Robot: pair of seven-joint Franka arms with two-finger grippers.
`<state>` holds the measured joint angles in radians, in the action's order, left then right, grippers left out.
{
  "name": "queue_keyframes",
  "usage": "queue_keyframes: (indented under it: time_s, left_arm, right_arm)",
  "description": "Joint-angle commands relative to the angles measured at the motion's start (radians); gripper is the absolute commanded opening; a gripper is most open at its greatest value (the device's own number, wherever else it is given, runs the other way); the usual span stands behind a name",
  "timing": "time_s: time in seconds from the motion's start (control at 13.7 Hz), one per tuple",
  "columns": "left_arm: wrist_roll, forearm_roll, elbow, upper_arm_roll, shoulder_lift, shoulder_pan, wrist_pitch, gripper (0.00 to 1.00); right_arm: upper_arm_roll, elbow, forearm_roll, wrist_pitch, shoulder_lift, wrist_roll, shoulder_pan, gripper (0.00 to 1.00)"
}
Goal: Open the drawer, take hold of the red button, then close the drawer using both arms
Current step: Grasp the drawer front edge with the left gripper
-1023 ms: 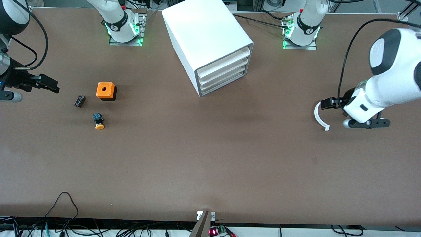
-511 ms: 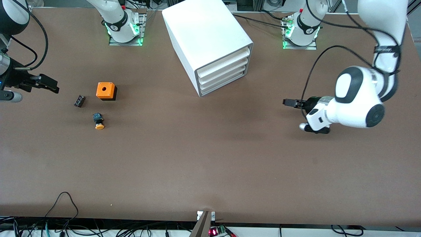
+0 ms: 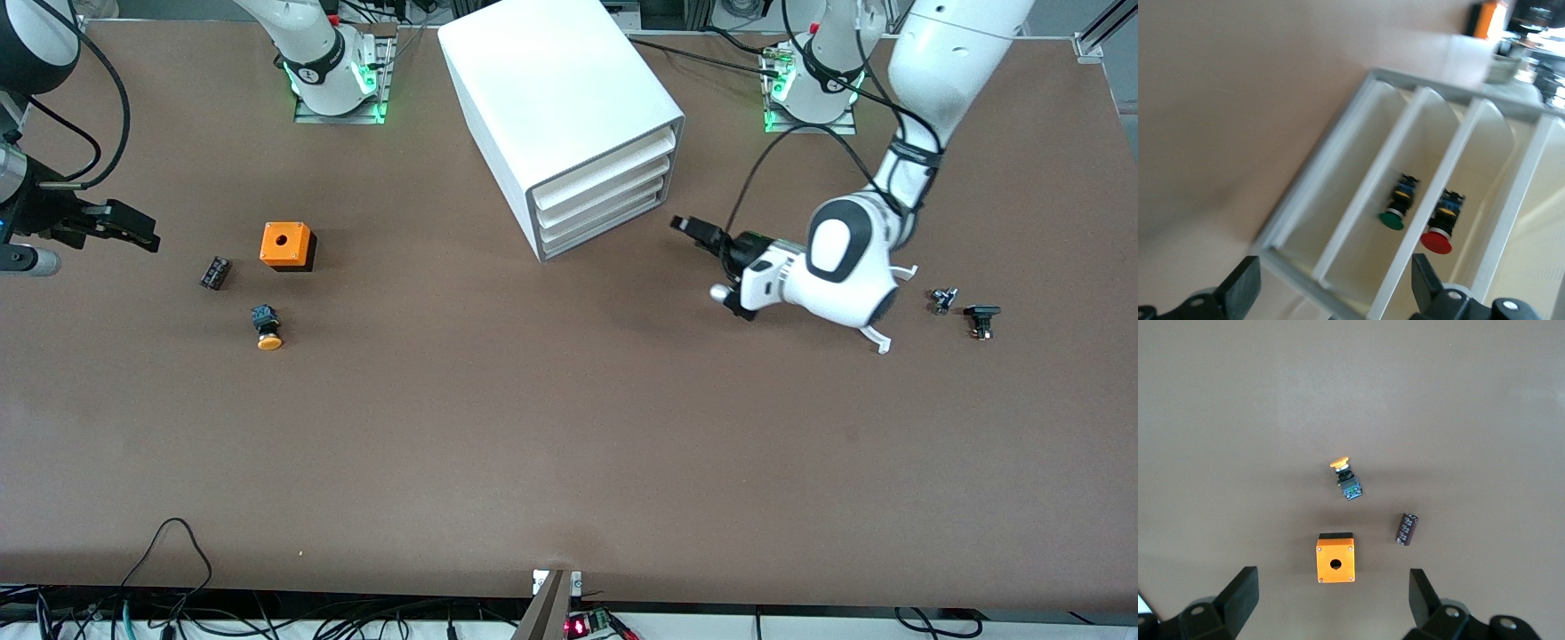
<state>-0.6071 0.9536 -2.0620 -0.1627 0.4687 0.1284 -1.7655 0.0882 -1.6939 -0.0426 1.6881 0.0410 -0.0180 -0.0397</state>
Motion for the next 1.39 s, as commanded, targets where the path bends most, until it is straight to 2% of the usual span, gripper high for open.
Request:
queue_keyframes:
  time_s: [0.0, 0.22, 0.37, 0.58, 0.66, 0.8, 0.88, 1.17, 1.32]
  left_arm:
    - [-0.132, 0.091, -0.087, -0.023, -0.019, -0.001, -0.014, 0.96]
    - [-0.189, 0.174, -0.148, -0.075, -0.025, -0.001, -0.014, 0.89]
    - [-0.206, 0.188, -0.165, -0.099, -0.027, -0.001, -0.015, 0.87]
    - [-0.209, 0.188, -0.168, -0.129, -0.025, -0.001, -0.017, 0.69]
    - [-0.209, 0.189, -0.171, -0.133, -0.025, -0.001, -0.02, 0.58]
    - [-0.209, 0.189, -0.173, -0.133, -0.025, -0.001, -0.019, 0.17]
    - [-0.207, 0.189, -0.173, -0.133, -0.025, -0.001, -0.018, 0.0]
    - [-0.166, 0.179, -0.162, -0.124, -0.033, -0.009, -0.022, 0.0]
    - [-0.16, 0.177, -0.158, -0.1, -0.048, -0.024, -0.073, 0.0]
  right_arm:
    - [-0.001, -0.012, 0.017, -0.002, -0.018, -0.002, 0.003, 1.0]
    - [-0.001, -0.012, 0.017, -0.011, -0.017, -0.005, 0.003, 1.0]
    - [-0.001, -0.012, 0.017, -0.011, -0.017, -0.003, 0.003, 1.0]
    - [-0.002, -0.012, 0.018, -0.011, -0.013, -0.003, 0.003, 1.0]
    - [-0.005, -0.012, 0.02, -0.013, -0.009, -0.003, 0.003, 1.0]
    - [-0.01, -0.012, 0.065, -0.013, -0.007, -0.003, 0.001, 1.0]
    - [-0.012, -0.012, 0.067, -0.015, -0.001, -0.003, 0.0, 1.0]
    - [-0.015, -0.012, 0.072, -0.008, 0.028, -0.019, -0.081, 1.0]
    - [-0.018, -0.01, 0.089, -0.001, 0.042, -0.039, -0.135, 1.0]
